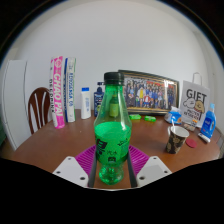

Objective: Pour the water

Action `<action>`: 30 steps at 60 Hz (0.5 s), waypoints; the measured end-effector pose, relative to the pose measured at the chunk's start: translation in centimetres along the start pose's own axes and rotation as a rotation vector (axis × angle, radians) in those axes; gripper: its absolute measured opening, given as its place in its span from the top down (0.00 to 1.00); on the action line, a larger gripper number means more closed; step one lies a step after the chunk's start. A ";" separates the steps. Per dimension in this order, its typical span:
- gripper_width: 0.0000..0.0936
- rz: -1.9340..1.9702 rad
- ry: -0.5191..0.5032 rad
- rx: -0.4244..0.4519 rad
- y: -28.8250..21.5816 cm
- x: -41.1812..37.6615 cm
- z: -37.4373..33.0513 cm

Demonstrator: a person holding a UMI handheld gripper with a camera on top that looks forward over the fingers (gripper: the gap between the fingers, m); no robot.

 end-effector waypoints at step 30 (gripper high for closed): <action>0.65 0.424 -0.205 0.064 -10.1 1.1 -0.7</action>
Point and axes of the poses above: the point between the fingertips, and its own axes, seen from behind it with the camera up: x to the right, y down, z forward, the way the camera looks, the point moved 10 cm from there along -z, backward, against the way the camera looks, and after that the axes turned 9 degrees about z, right-handed, at the moved point
